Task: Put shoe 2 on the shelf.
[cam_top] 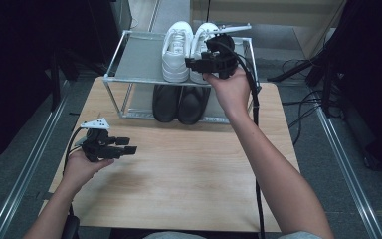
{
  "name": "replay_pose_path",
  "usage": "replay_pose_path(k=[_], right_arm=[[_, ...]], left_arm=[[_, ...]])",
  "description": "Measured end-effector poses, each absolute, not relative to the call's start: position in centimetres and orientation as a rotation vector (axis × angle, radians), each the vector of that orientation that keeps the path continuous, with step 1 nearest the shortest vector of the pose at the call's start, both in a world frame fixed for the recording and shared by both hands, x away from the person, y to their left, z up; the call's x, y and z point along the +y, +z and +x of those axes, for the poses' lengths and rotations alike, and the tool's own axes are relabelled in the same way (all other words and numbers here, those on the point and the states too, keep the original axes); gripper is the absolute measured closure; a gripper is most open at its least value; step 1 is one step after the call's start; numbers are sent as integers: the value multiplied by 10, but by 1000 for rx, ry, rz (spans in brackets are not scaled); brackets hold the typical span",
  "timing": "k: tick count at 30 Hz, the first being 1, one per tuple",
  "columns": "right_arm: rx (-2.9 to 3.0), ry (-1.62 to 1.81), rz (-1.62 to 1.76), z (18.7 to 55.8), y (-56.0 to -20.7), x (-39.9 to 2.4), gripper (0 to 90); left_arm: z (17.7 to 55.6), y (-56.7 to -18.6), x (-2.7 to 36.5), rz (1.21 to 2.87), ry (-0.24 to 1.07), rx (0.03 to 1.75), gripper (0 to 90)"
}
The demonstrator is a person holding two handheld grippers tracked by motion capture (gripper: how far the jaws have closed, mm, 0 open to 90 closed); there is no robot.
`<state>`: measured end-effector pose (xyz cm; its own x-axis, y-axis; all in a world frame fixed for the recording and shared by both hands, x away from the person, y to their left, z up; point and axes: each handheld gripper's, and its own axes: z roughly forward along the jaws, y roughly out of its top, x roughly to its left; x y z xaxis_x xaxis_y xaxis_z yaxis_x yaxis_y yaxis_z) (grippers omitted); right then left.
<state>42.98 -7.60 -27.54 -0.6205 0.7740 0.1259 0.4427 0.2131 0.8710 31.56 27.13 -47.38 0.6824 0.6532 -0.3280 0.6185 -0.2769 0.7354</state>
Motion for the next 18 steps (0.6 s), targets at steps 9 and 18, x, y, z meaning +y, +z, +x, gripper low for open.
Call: replay_pose_path(k=[9, 18], right_arm=[[2230, 1384, 1076, 411, -306, -83, 405], [2262, 1399, 1117, 397, -345, -103, 426]], left_arm=[[315, -475, 270, 1977, 51, 985, 409], [316, -475, 270, 1988, 54, 982, 407]])
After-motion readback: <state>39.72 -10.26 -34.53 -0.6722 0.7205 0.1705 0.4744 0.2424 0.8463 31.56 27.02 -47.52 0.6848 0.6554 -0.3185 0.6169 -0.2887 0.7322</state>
